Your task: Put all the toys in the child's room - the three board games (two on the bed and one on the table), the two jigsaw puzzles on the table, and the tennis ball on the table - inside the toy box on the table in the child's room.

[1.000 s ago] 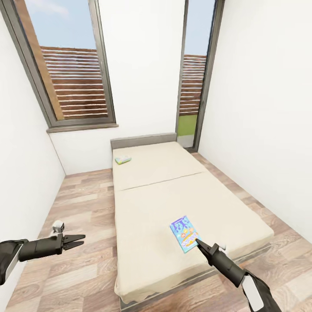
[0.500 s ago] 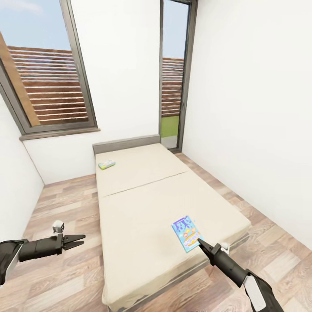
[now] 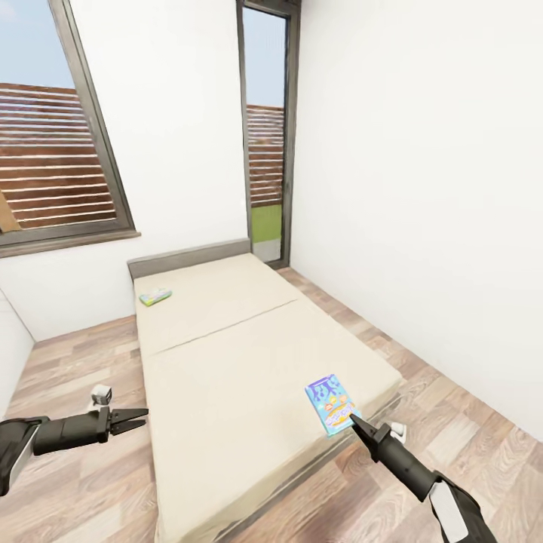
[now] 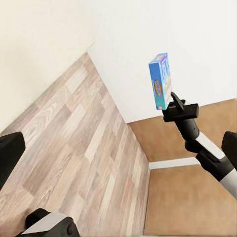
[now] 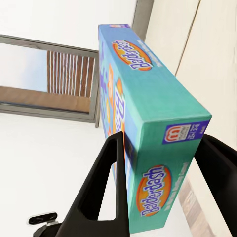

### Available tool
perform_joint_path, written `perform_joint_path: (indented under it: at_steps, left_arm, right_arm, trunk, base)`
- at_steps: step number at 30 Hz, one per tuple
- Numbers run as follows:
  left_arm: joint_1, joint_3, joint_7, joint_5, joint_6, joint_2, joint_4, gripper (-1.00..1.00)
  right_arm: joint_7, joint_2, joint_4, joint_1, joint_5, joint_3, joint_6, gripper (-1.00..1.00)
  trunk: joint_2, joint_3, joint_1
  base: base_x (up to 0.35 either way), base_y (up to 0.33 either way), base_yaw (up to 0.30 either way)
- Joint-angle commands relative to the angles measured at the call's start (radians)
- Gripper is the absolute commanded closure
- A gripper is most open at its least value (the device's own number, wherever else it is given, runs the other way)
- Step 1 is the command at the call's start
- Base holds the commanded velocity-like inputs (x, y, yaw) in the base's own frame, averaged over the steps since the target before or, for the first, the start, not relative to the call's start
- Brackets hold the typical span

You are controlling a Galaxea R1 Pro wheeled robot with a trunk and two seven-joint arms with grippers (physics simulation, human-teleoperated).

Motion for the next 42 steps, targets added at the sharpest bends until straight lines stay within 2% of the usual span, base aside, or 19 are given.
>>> perform_joint_path:
  at_steps: [1,42]
  left_arm:
    - [0.0,0.001,-0.005,-0.002,0.011,0.0,0.0,-1.0]
    - [0.0,-0.001,-0.004,-0.004,0.009,-0.001,0.0,-1.0]
  right_arm:
    - [0.001,0.0,0.0,-0.001,-0.005,-0.002,0.007,1.0]
    - [0.001,-0.001,0.0,-0.001,-0.005,-0.002,0.008,1.0]
  trunk:
    - [0.006,0.003,-0.004]
    - [0.293,0.161,-0.161]
  base:
    - [0.0,0.0,-0.259]
    - [0.0,0.0,-0.259]
